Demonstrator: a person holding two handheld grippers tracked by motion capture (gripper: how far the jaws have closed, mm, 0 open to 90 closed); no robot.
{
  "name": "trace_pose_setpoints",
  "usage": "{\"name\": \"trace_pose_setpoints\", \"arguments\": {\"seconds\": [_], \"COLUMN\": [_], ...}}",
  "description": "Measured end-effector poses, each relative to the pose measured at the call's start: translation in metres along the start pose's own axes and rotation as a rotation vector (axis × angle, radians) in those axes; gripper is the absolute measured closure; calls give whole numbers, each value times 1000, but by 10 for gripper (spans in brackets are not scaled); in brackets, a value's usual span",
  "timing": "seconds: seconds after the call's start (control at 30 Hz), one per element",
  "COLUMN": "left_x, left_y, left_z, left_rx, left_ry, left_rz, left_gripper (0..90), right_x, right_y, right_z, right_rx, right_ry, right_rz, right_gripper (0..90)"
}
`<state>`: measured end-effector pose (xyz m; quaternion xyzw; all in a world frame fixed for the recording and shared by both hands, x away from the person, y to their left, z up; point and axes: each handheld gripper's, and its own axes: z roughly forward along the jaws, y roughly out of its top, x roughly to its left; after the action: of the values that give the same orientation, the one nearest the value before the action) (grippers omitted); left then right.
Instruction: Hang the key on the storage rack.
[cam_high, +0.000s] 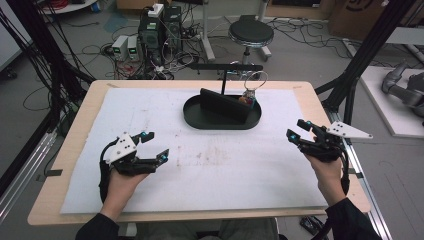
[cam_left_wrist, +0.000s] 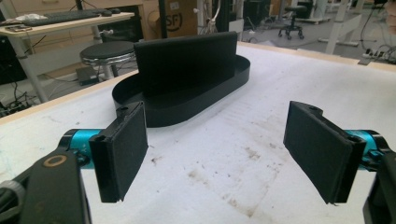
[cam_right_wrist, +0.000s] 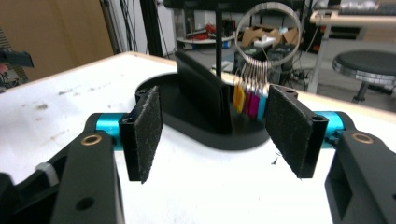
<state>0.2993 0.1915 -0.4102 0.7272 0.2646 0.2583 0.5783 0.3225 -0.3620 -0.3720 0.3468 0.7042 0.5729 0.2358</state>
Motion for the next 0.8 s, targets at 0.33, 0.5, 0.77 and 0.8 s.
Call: {"name": "trace_pose_setpoints", "arguments": {"seconds": [0.33, 0.5, 0.77, 0.8], "left_x": [0, 0, -1, -1], "left_y": [-7, -10, -11, -11], "left_z": [-1, -2, -3, -3], "left_rx": [35, 42, 45, 44], "left_ry": [6, 8, 11, 14], "left_rz": [12, 13, 13, 12], "left_gripper": [217, 216, 217, 217], "right_x": [-5, -5, -1, -1], "right_y": [-21, -24, -25, -25], "right_z": [-1, 4, 9, 9], "right_rx": [7, 38, 53, 53], "right_ry": [-29, -27, -8, -8], "right_rz": [5, -6, -12, -13], "right_gripper": [324, 311, 301, 299]}}
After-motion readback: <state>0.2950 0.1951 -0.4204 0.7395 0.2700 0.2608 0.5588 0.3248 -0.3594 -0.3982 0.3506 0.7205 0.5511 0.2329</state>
